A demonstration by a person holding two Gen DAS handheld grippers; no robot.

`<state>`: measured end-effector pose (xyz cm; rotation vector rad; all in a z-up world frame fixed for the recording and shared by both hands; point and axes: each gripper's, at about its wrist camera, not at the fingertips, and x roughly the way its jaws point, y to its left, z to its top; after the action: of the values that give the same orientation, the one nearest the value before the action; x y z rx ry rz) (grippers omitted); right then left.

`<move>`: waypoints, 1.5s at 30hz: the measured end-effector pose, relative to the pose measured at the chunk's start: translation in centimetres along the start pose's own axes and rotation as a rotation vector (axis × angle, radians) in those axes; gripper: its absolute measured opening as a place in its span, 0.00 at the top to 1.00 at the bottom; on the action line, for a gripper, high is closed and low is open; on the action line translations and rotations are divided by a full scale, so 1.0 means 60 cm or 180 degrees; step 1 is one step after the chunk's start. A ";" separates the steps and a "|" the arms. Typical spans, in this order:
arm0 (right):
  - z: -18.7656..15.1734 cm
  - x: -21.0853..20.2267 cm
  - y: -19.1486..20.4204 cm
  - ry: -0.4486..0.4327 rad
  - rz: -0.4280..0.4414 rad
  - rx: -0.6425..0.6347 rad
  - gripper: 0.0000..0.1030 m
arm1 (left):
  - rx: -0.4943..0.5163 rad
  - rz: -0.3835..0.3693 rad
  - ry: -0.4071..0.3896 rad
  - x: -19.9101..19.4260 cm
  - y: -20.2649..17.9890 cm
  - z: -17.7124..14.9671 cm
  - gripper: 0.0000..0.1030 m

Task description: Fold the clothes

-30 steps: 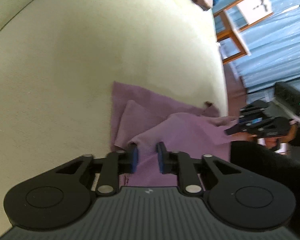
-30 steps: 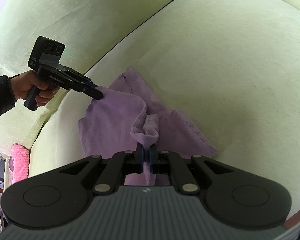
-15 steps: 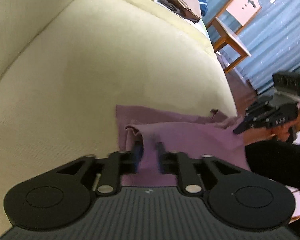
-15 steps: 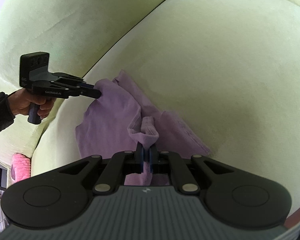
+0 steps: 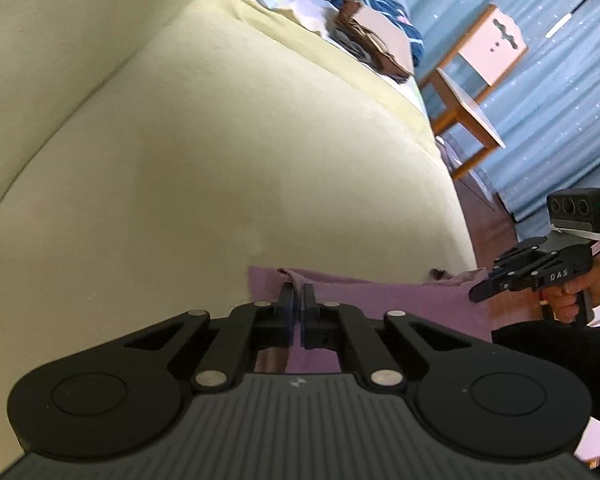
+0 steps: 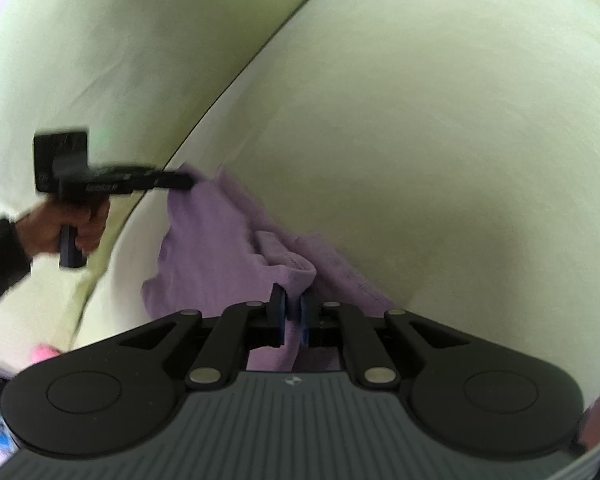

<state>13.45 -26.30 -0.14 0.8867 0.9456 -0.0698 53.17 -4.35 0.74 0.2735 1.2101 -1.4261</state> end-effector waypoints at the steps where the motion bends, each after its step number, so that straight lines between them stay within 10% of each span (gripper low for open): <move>1: -0.001 0.002 -0.003 0.0013 -0.0004 0.0018 0.95 | -0.0006 0.0007 -0.0006 0.001 0.002 0.000 1.00; 32: -0.021 -0.028 -0.018 -0.0035 0.0029 0.0054 0.97 | -0.0049 0.0273 -0.0274 0.032 -0.001 -0.007 1.00; 40: -0.005 -0.020 0.003 0.0026 0.0212 0.0006 0.83 | -0.0053 0.0396 -0.0252 0.031 -0.019 -0.010 1.00; 45: -0.003 -0.022 0.009 -0.0006 0.0177 0.0080 0.98 | 0.0036 0.0393 -0.0272 0.025 -0.030 -0.008 1.00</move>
<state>12.72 -26.22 1.12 0.9354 0.9195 -0.0350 51.00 -5.29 0.30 0.2874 1.0974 -1.3249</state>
